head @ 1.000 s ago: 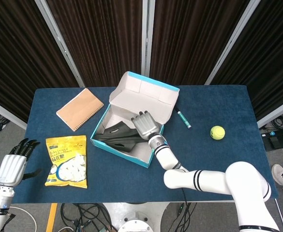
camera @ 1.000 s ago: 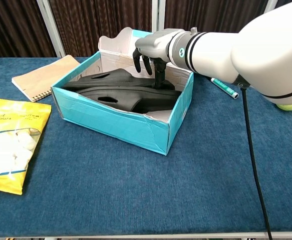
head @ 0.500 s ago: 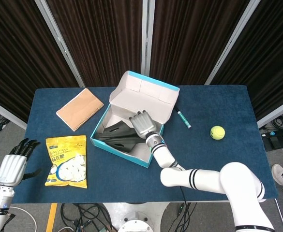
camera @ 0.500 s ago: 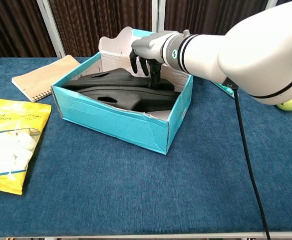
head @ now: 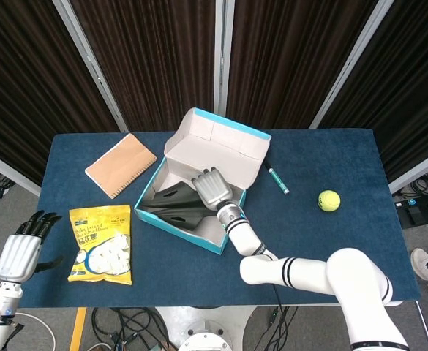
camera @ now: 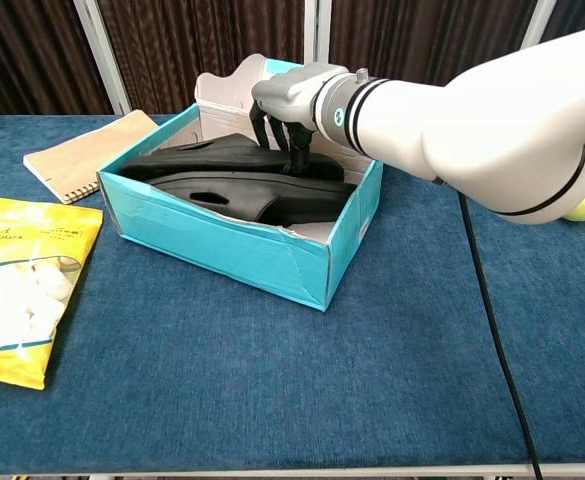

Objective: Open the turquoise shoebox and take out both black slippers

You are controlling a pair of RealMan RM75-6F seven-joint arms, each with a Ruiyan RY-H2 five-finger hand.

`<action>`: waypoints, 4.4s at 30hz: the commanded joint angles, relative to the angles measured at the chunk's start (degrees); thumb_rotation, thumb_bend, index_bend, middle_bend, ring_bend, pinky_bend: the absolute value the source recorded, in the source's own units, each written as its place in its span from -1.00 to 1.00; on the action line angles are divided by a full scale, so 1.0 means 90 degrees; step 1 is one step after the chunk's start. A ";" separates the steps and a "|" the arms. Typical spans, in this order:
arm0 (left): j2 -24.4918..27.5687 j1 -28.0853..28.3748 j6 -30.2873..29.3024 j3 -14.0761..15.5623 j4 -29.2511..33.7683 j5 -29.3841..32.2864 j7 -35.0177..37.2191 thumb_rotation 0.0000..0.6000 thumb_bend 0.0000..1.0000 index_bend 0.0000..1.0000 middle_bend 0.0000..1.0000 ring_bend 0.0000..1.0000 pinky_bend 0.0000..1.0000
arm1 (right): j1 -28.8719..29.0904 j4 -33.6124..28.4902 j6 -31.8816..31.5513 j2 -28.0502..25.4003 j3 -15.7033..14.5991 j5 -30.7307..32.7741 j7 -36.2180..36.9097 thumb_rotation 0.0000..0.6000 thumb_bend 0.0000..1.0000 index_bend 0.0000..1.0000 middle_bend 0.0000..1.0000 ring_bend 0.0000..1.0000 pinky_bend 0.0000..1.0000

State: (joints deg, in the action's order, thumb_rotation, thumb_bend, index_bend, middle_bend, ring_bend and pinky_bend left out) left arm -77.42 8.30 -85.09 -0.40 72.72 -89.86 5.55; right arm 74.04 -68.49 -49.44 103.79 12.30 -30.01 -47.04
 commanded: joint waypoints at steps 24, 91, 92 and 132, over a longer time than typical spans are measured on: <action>-0.0022 0.0000 -0.0016 0.0007 -0.0026 -0.0018 0.0057 1.00 -0.83 -0.62 -0.69 -0.82 -0.40 | -0.0504 0.0141 -0.0723 0.0227 0.0153 -0.1644 0.0770 1.00 -0.30 0.58 0.37 0.11 -0.27; -0.0009 0.0227 0.0099 0.0054 0.0668 -0.0238 -0.0622 1.00 -0.83 -0.62 -0.69 -0.82 -0.40 | -0.5739 -0.2662 -0.4096 -0.2283 -0.1405 -0.5003 0.1901 1.00 -0.24 0.74 0.50 0.22 -0.08; -0.0010 0.0229 0.0108 0.0056 0.0663 -0.0232 -0.0619 1.00 -0.83 -0.62 -0.69 -0.82 -0.39 | -0.5726 -0.2677 -0.3979 -0.2316 -0.1382 -0.4956 0.1856 1.00 -0.27 0.73 0.50 0.22 -0.10; -0.0033 0.0210 0.0072 0.0069 0.0628 -0.0216 -0.0616 1.00 -0.83 -0.62 -0.69 -0.82 -0.39 | -0.5362 -0.3664 -0.2414 -0.3022 -0.0616 -0.4182 0.1943 1.00 -0.94 -0.51 -0.46 -0.91 -1.00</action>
State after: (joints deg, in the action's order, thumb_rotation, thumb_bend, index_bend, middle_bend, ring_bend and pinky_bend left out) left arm -77.71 10.19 -84.46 0.22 78.39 -91.82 -0.01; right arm 25.61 -101.35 -71.35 76.64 6.58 -67.67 -29.71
